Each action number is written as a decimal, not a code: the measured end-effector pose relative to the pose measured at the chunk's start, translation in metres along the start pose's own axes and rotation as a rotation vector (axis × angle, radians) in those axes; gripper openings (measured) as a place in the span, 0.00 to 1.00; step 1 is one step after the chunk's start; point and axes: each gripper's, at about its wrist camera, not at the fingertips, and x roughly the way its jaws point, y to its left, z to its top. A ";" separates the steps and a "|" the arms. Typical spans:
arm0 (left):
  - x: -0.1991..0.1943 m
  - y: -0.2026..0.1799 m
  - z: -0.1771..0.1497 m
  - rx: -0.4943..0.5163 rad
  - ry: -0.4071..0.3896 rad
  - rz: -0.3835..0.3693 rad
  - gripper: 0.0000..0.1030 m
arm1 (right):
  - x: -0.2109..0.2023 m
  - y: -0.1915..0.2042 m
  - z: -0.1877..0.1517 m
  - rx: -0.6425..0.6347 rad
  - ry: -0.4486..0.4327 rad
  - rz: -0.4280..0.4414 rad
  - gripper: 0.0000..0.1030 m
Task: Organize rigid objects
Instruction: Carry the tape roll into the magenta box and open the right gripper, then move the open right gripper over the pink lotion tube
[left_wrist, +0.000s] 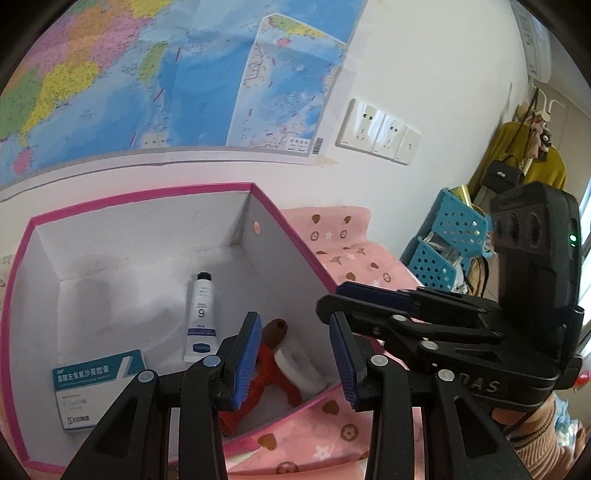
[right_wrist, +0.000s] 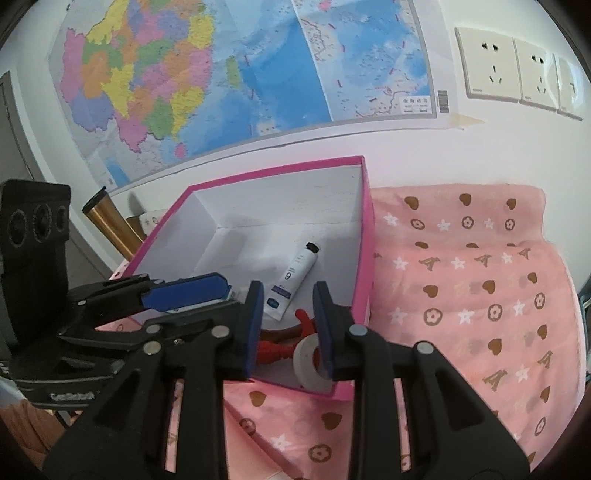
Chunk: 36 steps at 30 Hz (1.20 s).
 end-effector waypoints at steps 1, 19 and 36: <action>-0.001 0.001 -0.001 -0.001 -0.004 0.004 0.37 | 0.000 0.000 -0.001 0.002 -0.002 0.003 0.30; -0.086 0.026 -0.040 0.020 -0.172 0.084 0.54 | -0.043 0.025 -0.042 -0.039 -0.055 0.138 0.35; -0.098 0.040 -0.114 -0.023 -0.059 0.133 0.54 | -0.018 -0.001 -0.124 0.109 0.129 0.137 0.42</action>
